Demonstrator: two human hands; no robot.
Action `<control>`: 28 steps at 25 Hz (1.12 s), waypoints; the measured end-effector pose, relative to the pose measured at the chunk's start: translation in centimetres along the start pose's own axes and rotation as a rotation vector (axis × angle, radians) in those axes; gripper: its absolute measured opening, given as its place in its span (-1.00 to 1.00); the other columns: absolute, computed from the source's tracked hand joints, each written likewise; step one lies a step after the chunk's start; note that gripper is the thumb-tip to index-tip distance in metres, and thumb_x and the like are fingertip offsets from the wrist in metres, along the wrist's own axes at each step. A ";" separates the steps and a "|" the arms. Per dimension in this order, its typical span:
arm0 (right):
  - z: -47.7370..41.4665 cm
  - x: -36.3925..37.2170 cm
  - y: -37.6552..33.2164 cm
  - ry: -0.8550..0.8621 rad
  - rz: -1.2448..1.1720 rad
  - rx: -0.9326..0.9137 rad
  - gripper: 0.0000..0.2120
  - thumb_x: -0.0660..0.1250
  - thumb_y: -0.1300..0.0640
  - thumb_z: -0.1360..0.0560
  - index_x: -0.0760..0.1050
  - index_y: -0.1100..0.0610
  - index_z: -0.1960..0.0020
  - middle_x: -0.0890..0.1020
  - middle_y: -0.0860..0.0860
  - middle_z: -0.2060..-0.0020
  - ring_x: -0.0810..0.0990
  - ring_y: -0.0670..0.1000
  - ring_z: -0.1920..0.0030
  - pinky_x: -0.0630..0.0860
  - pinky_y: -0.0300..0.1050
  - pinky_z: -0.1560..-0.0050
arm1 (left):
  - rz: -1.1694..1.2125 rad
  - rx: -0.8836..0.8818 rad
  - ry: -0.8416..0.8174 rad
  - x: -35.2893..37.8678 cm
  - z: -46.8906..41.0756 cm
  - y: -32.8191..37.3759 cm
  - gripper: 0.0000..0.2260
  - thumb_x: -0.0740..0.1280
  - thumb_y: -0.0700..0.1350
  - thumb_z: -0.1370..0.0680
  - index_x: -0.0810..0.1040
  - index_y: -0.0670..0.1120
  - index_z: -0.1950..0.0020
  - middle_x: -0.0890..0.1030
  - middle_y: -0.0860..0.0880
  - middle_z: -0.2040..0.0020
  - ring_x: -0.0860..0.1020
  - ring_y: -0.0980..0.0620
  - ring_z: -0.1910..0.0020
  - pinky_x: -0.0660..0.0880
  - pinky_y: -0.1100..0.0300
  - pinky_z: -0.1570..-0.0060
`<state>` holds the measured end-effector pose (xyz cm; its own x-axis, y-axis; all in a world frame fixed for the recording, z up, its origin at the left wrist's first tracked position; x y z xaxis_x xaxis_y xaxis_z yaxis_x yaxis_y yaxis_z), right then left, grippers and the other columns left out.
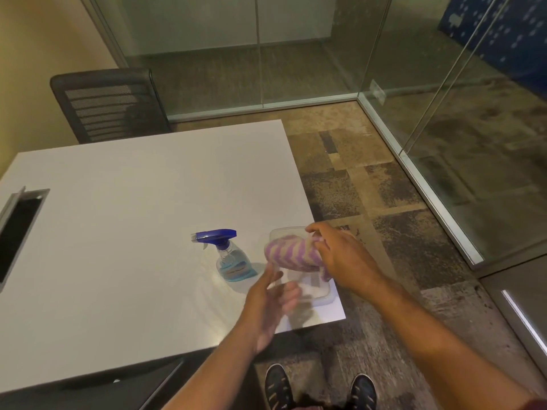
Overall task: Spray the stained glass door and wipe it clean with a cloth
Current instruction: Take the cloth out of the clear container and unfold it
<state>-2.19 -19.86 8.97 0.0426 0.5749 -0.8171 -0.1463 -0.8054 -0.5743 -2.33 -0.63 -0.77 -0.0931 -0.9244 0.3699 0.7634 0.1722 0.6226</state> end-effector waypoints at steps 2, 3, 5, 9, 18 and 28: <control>2.0 0.0 -1.9 0.034 0.036 -0.171 -0.62 0.33 0.29 -0.66 0.52 -0.04 -0.40 0.68 -0.04 -0.24 0.52 0.00 -0.27 0.48 -0.08 -0.25 | 0.397 -0.131 -0.212 1.0 -0.1 0.5 -0.24 0.26 0.40 -0.61 0.41 -0.18 -0.54 0.56 -0.41 -0.46 0.60 -0.43 -0.40 0.52 -0.39 -0.41; 3.0 0.3 -2.1 0.028 0.073 -0.257 -0.64 0.39 0.30 -0.63 0.56 -0.02 -0.35 0.70 -0.06 -0.20 0.53 -0.06 -0.25 0.40 -0.11 -0.31 | 0.520 -0.122 -0.256 1.0 -0.2 1.0 -0.16 0.27 0.44 -0.56 0.40 -0.19 -0.57 0.52 -0.42 -0.50 0.55 -0.48 -0.45 0.48 -0.47 -0.40; 4.4 0.2 -1.0 0.008 0.140 -0.324 -0.65 0.44 0.29 -0.58 0.59 -0.05 -0.26 0.70 -0.13 -0.16 0.57 -0.12 -0.26 0.26 -0.10 -0.43 | 0.607 -0.064 -0.272 0.7 -0.5 2.1 -0.20 0.27 0.39 -0.58 0.40 -0.19 -0.59 0.50 -0.41 -0.52 0.51 -0.50 -0.48 0.46 -0.53 -0.38; 5.5 -1.1 0.5 -0.031 0.097 -0.075 -0.74 0.36 -0.03 -0.54 0.62 -0.14 -0.21 0.63 -0.26 -0.13 0.51 -0.16 -0.24 0.35 0.02 -0.35 | 0.258 0.036 -0.232 1.7 0.5 2.8 -0.52 0.29 -0.01 -0.71 0.44 -0.25 -0.56 0.64 -0.36 -0.39 0.67 -0.35 -0.33 0.60 -0.42 -0.29; 4.1 -0.7 -2.8 0.255 -0.398 0.302 -0.69 0.26 0.01 -0.71 0.67 0.13 0.07 0.73 -0.03 0.25 0.70 -0.07 0.23 0.67 0.08 0.12 | 0.070 0.371 -0.249 6.7 4.6 0.2 -0.53 0.34 -0.23 -0.46 0.61 -0.03 -0.38 0.72 -0.10 -0.29 0.67 -0.08 -0.28 0.63 -0.03 -0.20; 3.9 -8.8 -3.0 0.260 -0.684 0.061 -0.71 0.22 0.24 -0.74 0.69 0.00 -0.11 0.77 -0.19 -0.01 0.68 -0.25 -0.02 0.58 -0.31 -0.08 | -0.199 0.408 0.250 0.2 3.7 3.0 -0.65 0.35 -0.02 -0.71 0.45 -0.02 -0.49 0.52 -0.01 -0.48 0.48 -0.03 -0.54 0.41 -0.20 -0.60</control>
<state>-6.01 -21.92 18.12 0.3759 0.8873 -0.2671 -0.0577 -0.2653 -0.9624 -2.36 0.98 3.71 -0.0178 -0.9973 0.0716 0.4304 0.0570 0.9008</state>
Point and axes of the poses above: each hand's wrist, its own z-axis away from the middle knuckle, its own x-axis out of the palm, y = z × x, the point moved 4 cm from there along -z, towards the middle knuckle
